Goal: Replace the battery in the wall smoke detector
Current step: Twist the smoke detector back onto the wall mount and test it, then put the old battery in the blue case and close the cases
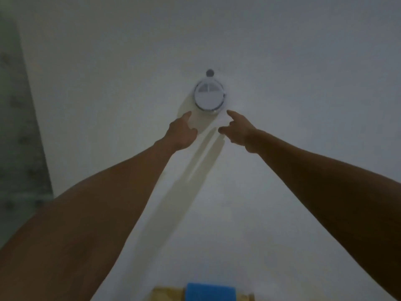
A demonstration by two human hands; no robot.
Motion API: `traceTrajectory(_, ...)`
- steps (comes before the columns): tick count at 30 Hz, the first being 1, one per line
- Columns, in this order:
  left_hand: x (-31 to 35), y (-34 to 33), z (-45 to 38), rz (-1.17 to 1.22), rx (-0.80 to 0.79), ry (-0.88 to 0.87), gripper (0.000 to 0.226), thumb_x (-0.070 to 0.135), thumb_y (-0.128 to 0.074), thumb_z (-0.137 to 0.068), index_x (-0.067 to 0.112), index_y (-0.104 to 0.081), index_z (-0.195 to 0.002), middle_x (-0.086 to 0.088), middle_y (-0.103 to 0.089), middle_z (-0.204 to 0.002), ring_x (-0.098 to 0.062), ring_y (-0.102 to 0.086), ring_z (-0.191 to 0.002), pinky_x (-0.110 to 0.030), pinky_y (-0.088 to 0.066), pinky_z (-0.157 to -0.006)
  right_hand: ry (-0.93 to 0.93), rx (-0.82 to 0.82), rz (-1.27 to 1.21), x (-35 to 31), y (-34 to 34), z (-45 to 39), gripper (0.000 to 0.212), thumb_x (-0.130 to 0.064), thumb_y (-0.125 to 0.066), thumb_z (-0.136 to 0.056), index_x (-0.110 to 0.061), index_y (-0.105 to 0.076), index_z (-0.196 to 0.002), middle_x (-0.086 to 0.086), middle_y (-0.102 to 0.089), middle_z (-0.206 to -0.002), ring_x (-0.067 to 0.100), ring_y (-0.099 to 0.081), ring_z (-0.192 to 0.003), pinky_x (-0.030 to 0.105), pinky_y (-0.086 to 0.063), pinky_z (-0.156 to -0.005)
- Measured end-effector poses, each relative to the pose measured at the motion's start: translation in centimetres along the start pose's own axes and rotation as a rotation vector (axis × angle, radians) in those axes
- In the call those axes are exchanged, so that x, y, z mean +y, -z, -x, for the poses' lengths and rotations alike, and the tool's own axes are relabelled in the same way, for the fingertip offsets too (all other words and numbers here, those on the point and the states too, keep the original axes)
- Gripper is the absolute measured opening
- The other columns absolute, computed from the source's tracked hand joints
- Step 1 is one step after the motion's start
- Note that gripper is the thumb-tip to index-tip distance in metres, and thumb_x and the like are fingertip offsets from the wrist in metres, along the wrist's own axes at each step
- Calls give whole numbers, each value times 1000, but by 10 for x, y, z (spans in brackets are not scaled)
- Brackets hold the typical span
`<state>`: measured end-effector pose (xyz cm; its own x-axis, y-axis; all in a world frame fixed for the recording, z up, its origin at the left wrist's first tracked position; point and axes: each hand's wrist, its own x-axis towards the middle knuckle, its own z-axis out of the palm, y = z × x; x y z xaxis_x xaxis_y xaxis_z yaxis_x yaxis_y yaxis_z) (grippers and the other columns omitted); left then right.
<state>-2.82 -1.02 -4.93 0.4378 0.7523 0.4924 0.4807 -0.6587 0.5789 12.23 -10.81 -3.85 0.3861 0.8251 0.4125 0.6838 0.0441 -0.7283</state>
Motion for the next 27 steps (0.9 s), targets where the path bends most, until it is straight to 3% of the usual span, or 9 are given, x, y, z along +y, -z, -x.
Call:
traceTrajectory(3, -12, -16, 25, -19, -38, -10, 67, 24, -54, -99, 16, -21, -156, -17, -39, -153, -35, -44, -136, -38, -38, -109, -26, -39, 24, 20, -11, 20, 76, -20, -60, -90, -19, -18, -153, 8, -27, -158, 25, -30, -143, 39, -34, -113)
traceTrajectory(8, -42, -56, 80, -41, -125, 17, 66, 26, -56, -98, 15, -25, -155, -18, -40, -153, -35, -45, -135, -39, -36, -112, -57, -113, 78, 60, -36, 73, 75, -18, -61, -89, -18, -19, -152, 8, -28, -157, 24, -28, -144, 41, -32, -115)
traceTrajectory(13, -79, -109, 145, -34, -221, 31, 65, 25, -57, -98, 14, -27, -155, -17, -39, -153, -32, -41, -139, -37, -33, -114, -98, -182, 146, 111, -61, 132, 69, -19, -62, -90, -16, -27, -150, 11, -32, -154, 27, -34, -140, 39, -32, -115)
traceTrajectory(22, -184, -218, 249, 12, -381, 128, 67, 22, -59, -97, 16, -26, -155, -16, -39, -153, -31, -40, -140, -38, -36, -111, -212, -295, 204, 231, -136, 211, 59, -20, -63, -89, -17, -40, -143, 13, -44, -145, 27, -46, -128, 31, -41, -100)
traceTrajectory(27, -252, -272, 277, 19, -408, 188, 71, 22, -61, -96, 17, -23, -156, -15, -38, -153, -30, -40, -140, -37, -38, -109, -189, -341, 309, 293, -191, 226, 53, -21, -59, -92, -14, -42, -142, 11, -44, -145, 26, -43, -131, 33, -35, -107)
